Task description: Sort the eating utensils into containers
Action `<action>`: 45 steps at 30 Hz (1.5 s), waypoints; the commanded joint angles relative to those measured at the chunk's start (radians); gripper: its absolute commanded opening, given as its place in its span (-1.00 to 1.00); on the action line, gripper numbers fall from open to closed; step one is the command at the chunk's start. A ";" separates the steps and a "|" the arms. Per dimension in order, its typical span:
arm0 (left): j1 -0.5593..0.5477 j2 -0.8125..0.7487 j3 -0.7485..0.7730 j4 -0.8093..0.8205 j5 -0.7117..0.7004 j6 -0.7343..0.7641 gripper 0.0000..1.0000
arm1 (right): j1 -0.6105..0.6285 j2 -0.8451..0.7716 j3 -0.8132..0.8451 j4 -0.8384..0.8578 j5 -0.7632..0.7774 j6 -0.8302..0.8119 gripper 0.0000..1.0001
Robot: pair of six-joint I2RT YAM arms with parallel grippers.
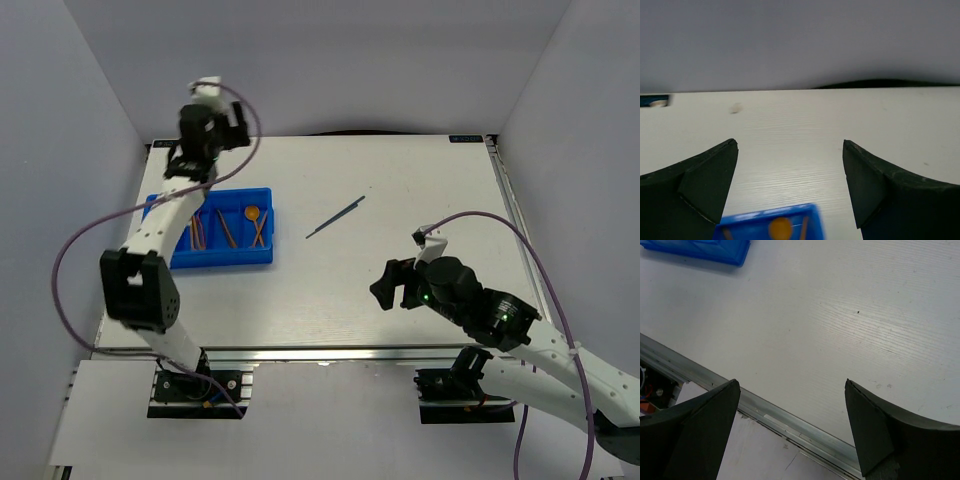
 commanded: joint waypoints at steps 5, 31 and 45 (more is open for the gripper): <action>-0.351 0.392 0.428 -0.401 -0.068 0.102 0.96 | -0.006 -0.004 0.043 -0.056 0.077 0.030 0.79; -0.538 0.940 0.840 -0.340 0.016 0.189 0.41 | -0.007 -0.020 0.015 -0.102 0.107 0.040 0.79; -0.533 1.035 0.851 -0.354 0.041 0.151 -0.49 | -0.009 -0.009 0.009 -0.089 0.107 0.027 0.79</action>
